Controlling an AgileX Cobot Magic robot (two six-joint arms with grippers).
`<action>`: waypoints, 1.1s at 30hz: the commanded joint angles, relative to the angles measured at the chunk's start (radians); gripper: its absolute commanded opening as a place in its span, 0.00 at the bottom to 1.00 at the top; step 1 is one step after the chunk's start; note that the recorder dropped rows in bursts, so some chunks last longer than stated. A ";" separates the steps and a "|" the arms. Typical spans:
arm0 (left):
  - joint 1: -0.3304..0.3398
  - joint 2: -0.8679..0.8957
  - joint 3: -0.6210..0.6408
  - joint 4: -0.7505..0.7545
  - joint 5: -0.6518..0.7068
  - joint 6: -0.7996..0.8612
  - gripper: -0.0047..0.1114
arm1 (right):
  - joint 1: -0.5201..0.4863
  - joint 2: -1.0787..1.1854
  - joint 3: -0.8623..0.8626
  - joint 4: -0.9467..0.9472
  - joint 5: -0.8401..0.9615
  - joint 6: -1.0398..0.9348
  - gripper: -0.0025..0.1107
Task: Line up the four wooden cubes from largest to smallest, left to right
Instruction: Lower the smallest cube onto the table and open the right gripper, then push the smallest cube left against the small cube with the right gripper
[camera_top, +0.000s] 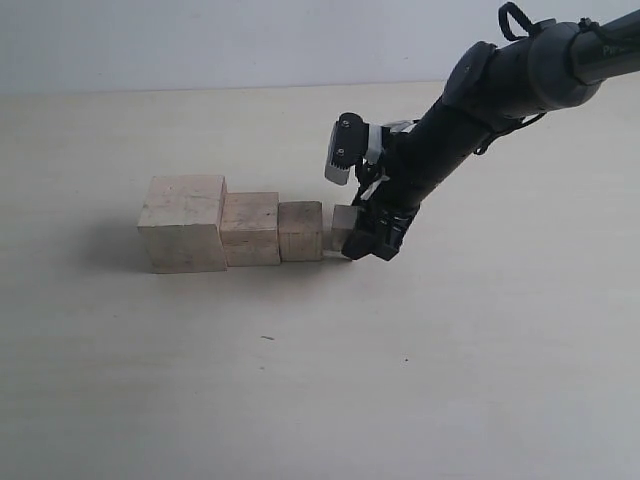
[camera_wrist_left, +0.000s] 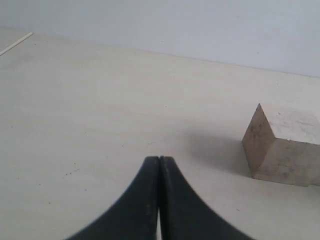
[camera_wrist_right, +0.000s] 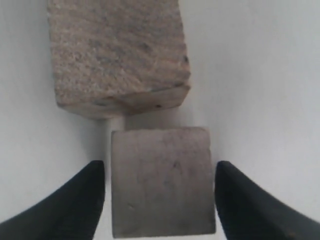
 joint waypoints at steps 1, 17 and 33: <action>-0.007 -0.005 0.004 0.001 -0.009 0.000 0.04 | 0.004 -0.025 0.003 0.004 0.005 0.080 0.64; -0.007 -0.005 0.004 0.001 -0.009 0.000 0.04 | 0.001 -0.207 0.006 -0.446 -0.029 0.513 0.63; -0.007 -0.005 0.004 0.001 -0.009 0.000 0.04 | 0.001 -0.052 0.005 -0.382 -0.148 0.521 0.63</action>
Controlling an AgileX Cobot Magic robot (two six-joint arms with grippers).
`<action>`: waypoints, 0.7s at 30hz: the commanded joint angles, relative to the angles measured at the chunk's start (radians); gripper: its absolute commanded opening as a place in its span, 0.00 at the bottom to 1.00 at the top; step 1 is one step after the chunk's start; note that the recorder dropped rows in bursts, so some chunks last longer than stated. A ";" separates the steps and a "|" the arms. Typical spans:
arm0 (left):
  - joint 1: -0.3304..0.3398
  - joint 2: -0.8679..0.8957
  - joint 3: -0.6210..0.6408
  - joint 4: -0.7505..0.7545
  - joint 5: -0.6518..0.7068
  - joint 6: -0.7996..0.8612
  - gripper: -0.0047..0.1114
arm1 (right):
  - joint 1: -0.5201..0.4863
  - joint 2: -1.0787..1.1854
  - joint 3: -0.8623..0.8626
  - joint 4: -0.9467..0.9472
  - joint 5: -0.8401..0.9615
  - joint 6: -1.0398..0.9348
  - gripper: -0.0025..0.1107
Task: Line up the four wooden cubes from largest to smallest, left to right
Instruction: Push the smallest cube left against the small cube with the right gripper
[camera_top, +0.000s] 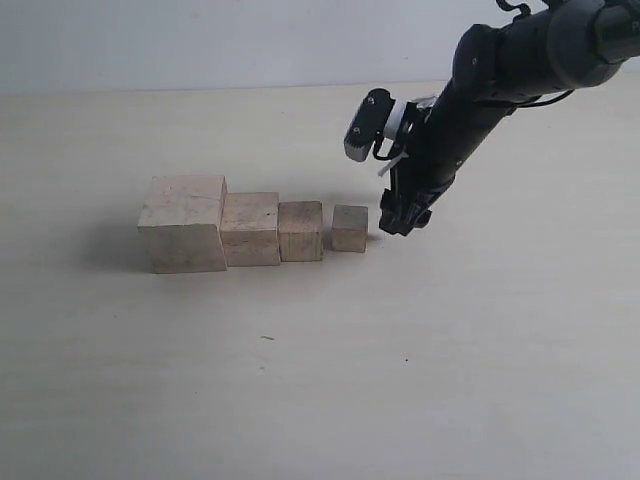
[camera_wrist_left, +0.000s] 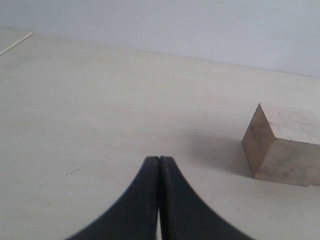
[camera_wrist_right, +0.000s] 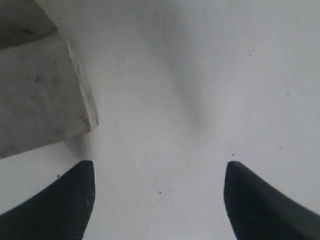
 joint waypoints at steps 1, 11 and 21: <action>-0.007 -0.005 0.004 0.001 -0.009 0.000 0.04 | 0.001 0.014 0.002 0.075 -0.037 0.005 0.63; -0.007 -0.005 0.004 0.001 -0.009 0.000 0.04 | 0.001 0.016 0.002 0.157 -0.048 -0.017 0.58; -0.007 -0.005 0.004 0.001 -0.009 0.000 0.04 | 0.004 0.016 0.002 0.178 -0.013 -0.017 0.58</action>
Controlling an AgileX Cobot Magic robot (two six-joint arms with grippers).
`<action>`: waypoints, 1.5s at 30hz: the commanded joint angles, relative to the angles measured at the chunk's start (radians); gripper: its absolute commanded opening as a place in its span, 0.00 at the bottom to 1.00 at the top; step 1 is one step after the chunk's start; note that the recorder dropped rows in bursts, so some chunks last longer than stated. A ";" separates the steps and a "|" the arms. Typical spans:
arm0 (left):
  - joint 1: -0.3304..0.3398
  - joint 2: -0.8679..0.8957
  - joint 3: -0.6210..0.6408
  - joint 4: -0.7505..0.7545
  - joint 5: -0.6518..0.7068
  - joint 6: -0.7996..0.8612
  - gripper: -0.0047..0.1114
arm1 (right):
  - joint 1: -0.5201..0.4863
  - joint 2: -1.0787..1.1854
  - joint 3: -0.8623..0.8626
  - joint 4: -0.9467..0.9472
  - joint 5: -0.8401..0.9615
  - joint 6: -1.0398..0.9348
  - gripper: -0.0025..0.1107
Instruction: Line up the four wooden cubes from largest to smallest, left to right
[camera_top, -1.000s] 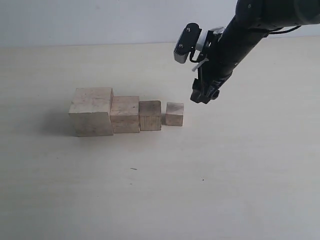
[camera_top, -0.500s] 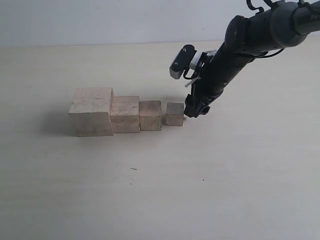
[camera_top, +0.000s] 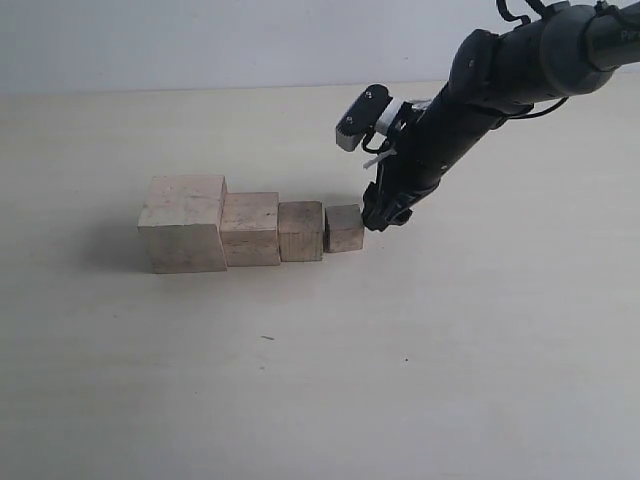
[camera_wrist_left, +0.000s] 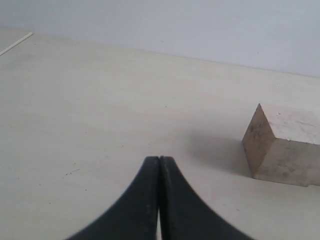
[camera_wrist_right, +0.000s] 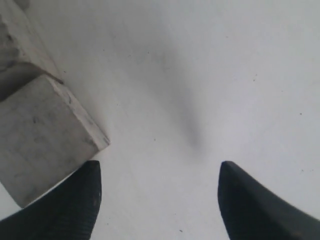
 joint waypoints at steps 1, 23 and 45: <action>-0.007 -0.005 0.004 0.001 -0.009 0.000 0.04 | 0.003 -0.003 0.002 0.009 0.029 -0.007 0.58; -0.007 -0.005 0.004 0.001 -0.009 0.000 0.04 | 0.003 -0.003 0.002 0.061 0.044 -0.061 0.58; -0.007 -0.005 0.004 0.001 -0.009 0.000 0.04 | 0.002 -0.479 0.000 -0.124 0.200 0.587 0.02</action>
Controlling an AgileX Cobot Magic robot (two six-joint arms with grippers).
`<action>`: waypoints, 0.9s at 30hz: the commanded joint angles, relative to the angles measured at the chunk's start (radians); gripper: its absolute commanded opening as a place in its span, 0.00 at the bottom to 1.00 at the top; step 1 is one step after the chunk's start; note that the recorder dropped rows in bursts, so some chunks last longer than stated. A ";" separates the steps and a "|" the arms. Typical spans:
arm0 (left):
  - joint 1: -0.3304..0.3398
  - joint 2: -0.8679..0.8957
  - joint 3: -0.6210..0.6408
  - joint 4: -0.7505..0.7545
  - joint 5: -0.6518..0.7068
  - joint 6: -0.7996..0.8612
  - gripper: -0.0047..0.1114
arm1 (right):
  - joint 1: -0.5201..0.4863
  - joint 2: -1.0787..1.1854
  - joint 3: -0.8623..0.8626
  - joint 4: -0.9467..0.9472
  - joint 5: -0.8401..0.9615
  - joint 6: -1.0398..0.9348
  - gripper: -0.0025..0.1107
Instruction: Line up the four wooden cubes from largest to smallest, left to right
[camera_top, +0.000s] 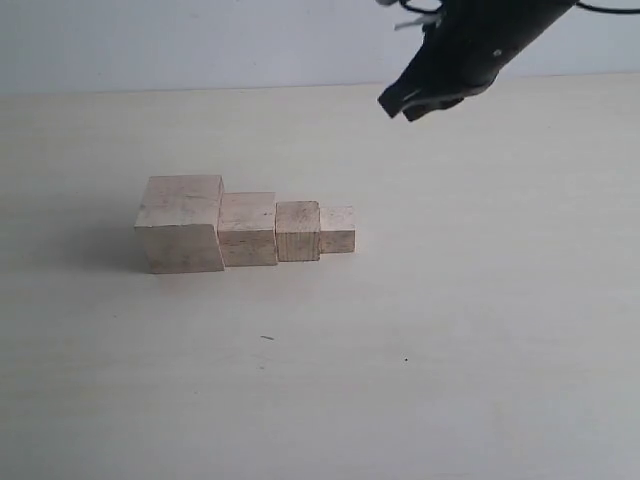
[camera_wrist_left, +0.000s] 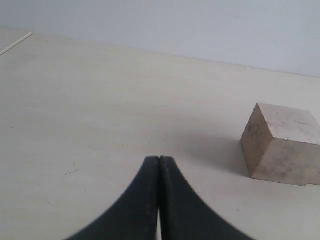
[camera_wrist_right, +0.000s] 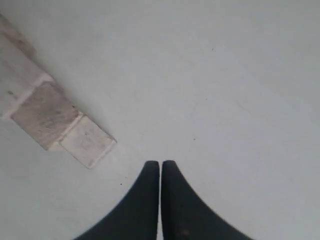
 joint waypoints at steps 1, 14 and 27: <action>-0.007 -0.005 0.004 0.001 -0.009 0.000 0.04 | 0.002 -0.135 0.005 0.072 0.020 0.069 0.02; -0.007 -0.005 0.004 0.001 -0.009 0.000 0.04 | 0.004 -0.634 0.445 0.130 -0.299 0.343 0.02; -0.007 -0.005 0.004 0.001 -0.009 0.000 0.04 | 0.004 -0.926 0.530 0.124 -0.264 0.389 0.02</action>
